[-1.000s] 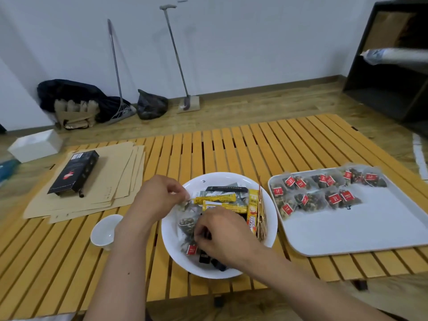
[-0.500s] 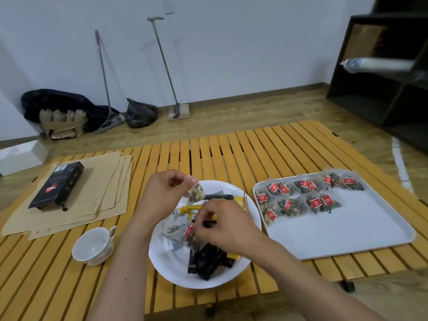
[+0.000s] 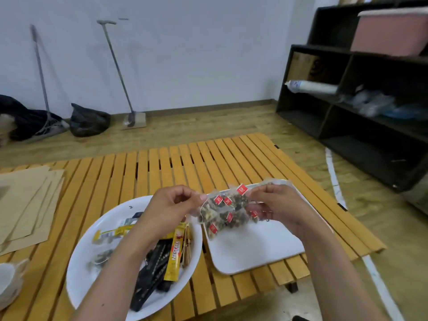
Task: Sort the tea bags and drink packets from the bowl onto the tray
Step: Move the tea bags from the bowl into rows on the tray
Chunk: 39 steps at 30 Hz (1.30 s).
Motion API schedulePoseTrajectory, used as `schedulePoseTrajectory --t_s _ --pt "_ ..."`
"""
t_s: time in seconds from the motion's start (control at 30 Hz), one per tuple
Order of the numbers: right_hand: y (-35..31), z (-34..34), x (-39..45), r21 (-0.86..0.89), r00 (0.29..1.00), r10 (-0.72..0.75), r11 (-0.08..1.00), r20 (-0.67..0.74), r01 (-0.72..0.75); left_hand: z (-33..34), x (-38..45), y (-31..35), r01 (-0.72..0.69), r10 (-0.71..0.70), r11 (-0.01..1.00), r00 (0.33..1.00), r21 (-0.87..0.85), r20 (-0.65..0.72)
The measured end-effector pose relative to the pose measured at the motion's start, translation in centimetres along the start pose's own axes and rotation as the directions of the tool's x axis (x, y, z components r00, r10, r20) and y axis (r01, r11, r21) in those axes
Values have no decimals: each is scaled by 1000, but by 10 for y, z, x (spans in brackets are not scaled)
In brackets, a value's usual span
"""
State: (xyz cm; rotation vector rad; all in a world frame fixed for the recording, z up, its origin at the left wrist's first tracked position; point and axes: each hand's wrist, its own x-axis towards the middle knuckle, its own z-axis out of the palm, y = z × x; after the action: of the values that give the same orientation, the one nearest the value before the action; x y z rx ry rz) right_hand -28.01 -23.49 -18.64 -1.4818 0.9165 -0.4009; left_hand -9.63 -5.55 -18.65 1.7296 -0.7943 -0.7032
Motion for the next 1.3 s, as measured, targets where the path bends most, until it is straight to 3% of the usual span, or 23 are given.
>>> schedulePoseTrajectory --t_s 0.13,0.27,0.37,0.5,0.6,0.73,0.9,1.03,1.1,1.17,1.23,1.3 --pt "22 -48 16 -148 924 5 987 -382 -66 27 9 1 -22 21 1000 999 16 24" --pt "53 -77 32 -255 855 70 939 -514 -230 49 17 0 -24 24 1000 999 9 30" --pt "61 -77 39 -360 845 40 893 -533 -269 55 17 -4 -29 28 999 999 26 35" --pt "57 -60 48 -509 887 -81 841 -455 -184 52 15 -9 -45 44 996 999 74 15" --pt "56 -58 50 -466 900 -118 879 -420 -102 50 13 -11 -48 47 996 999 78 10" --pt "60 -67 48 -430 863 -55 882 -503 -194 49 13 -12 -33 31 996 999 85 16" --pt "65 -63 57 -377 899 6 906 -439 -191 47 12 -11 -17 16 996 1000 87 9" --pt "41 -60 34 -521 843 -128 831 -523 -197 46 12 -12 -12 10 998 1000 69 21" --pt "23 -47 16 -492 886 -202 870 -417 -33 47 12 -12 -5 3 998 1000 62 27" --pt "6 -23 -1 -361 976 -183 923 -115 131 47 13 -11 4 -5 998 1000 55 31" --pt "3 1 -7 -377 978 -154 905 139 196 48 13 -11 2 -3 999 1000 51 23" --pt "5 16 -8 -409 957 -165 877 240 253 49 13 -11 -4 4 998 1000 61 4"
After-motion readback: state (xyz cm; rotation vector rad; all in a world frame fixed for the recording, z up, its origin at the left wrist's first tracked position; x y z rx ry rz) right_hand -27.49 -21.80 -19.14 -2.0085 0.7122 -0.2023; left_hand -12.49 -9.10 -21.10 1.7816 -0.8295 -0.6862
